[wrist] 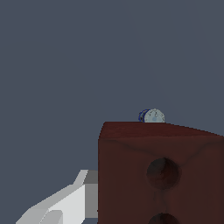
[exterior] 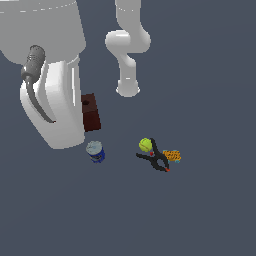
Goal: Pick up a designated object from a clutter of objects.
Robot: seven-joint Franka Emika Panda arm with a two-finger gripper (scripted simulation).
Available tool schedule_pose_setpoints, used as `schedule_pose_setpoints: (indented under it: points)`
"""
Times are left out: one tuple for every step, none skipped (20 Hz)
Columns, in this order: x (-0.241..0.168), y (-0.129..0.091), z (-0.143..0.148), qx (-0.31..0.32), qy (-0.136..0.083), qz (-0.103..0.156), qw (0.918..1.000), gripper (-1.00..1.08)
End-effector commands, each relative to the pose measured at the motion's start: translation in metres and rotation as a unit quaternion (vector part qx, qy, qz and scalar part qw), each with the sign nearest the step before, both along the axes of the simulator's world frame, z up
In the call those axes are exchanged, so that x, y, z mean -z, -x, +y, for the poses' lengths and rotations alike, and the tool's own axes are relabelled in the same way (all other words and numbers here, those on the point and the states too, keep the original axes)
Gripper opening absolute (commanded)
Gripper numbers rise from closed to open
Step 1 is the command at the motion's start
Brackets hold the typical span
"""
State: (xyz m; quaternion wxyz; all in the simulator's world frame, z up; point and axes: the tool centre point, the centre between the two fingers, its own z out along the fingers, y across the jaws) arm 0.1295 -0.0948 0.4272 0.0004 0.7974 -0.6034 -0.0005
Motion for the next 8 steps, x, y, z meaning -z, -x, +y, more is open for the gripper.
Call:
schedule_pose_setpoints:
  points:
    - [-0.0076,-0.0004,-0.0024,0.000,0.000,-0.001,1.0000,-1.00]
    - [-0.0093,-0.0006,-0.0031,0.000,0.000,-0.001,1.0000,-1.00]
    - [-0.0106,-0.0008,-0.0036,0.000,0.000,-0.001,1.0000,-1.00]
    - [-0.0116,-0.0009,-0.0040,0.000,0.000,-0.001,1.0000,-1.00]
    - [-0.0124,-0.0011,-0.0043,0.000,0.000,-0.001,1.0000,-1.00]
    - [-0.0128,-0.0012,-0.0045,0.000,0.000,-0.001,1.0000,-1.00]
    - [-0.0131,-0.0013,-0.0046,0.000,0.000,-0.001,1.0000,-1.00]
    - [-0.0132,-0.0014,-0.0046,0.000,0.000,-0.001,1.0000,-1.00]
